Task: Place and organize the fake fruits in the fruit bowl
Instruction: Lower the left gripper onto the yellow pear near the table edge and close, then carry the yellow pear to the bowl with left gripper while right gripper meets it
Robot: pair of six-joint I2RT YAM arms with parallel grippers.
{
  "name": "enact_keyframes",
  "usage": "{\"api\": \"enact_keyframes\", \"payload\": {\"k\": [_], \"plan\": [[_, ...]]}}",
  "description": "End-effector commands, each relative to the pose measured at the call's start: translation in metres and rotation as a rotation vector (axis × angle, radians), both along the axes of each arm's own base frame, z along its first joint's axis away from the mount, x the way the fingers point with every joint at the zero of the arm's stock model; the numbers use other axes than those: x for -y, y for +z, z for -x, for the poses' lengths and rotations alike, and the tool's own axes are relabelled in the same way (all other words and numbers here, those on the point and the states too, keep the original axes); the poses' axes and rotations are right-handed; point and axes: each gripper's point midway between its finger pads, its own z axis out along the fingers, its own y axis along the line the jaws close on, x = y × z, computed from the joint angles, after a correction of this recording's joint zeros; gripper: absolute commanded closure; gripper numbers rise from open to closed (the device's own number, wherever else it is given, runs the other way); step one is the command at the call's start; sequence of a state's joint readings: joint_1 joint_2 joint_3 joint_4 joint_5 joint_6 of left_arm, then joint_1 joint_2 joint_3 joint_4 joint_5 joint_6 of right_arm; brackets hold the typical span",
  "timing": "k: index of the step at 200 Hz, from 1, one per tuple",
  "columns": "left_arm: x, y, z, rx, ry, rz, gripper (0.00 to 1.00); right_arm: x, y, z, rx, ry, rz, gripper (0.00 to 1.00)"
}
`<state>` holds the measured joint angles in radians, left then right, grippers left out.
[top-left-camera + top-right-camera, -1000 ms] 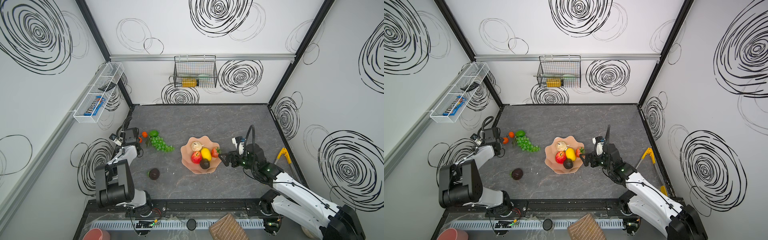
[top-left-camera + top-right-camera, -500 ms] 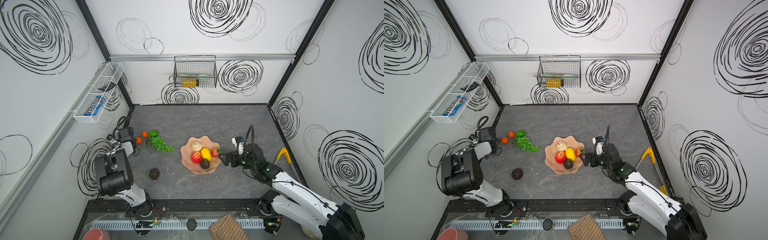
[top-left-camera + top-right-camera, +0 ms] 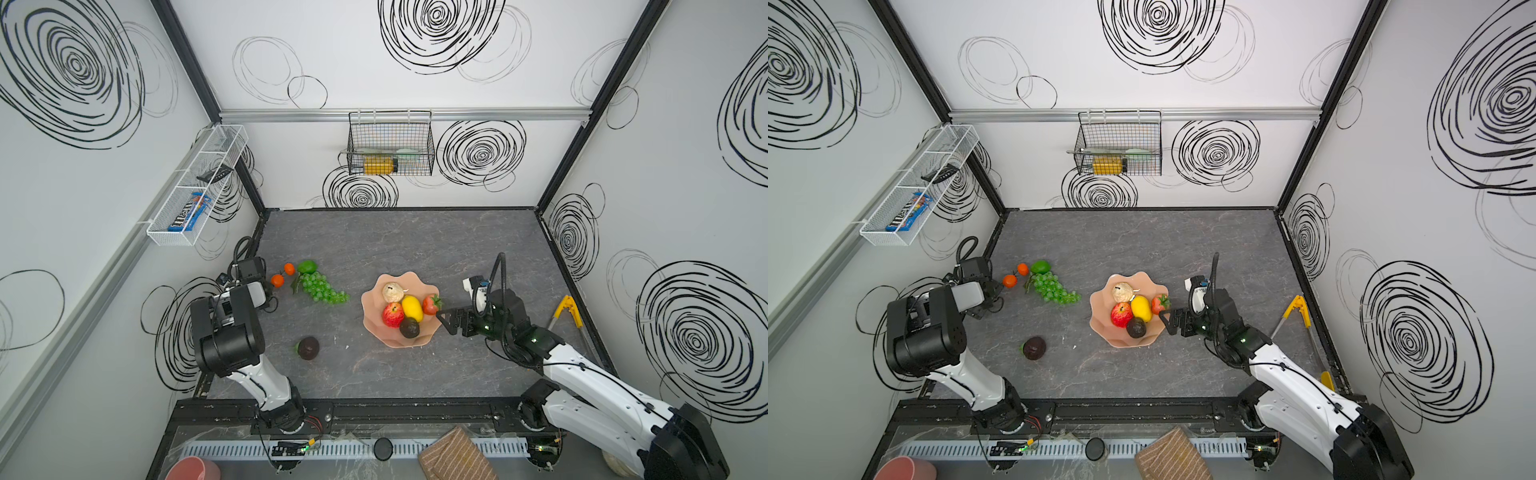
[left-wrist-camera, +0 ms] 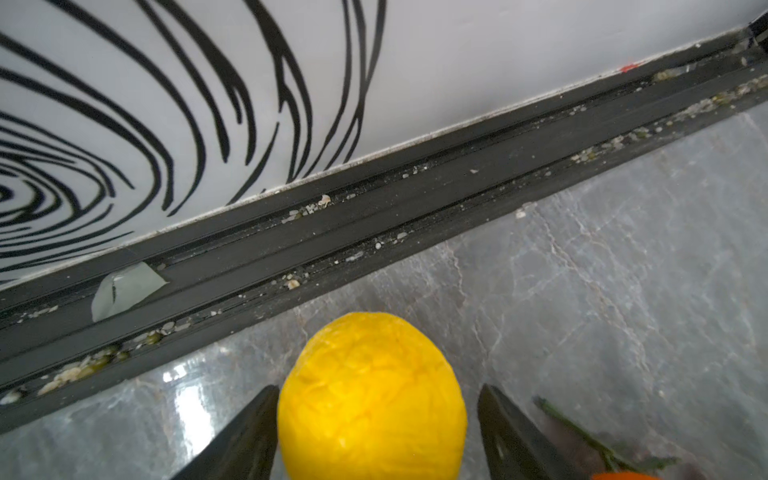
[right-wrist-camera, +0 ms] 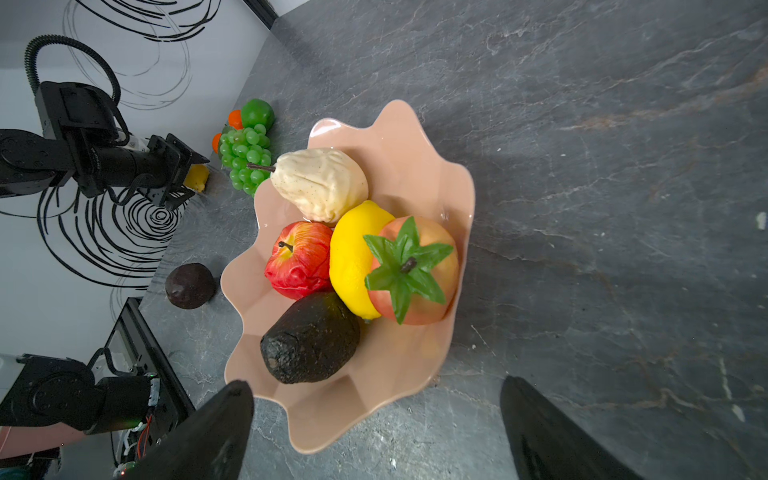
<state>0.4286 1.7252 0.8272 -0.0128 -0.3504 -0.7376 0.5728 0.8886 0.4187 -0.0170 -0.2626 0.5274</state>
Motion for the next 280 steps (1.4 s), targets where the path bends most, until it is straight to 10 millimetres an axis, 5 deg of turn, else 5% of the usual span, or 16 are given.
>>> {"api": "enact_keyframes", "payload": {"k": [1,174,224,280], "plan": [[-0.008,0.007,-0.011,0.056,0.012,-0.003,0.23,-0.001,0.001,0.001,0.005,0.003,-0.013,0.03],[-0.004,0.010,-0.012,0.130,0.004,0.030,0.48,-0.001,0.000,0.000,0.004,0.002,-0.010,0.03],[0.022,0.029,-0.022,0.251,-0.046,0.092,0.48,-0.002,0.006,-0.002,0.018,-0.001,-0.015,0.03],[0.073,0.067,-0.027,0.480,-0.133,0.219,0.48,-0.006,0.016,-0.008,0.036,-0.003,-0.035,0.03]]}}
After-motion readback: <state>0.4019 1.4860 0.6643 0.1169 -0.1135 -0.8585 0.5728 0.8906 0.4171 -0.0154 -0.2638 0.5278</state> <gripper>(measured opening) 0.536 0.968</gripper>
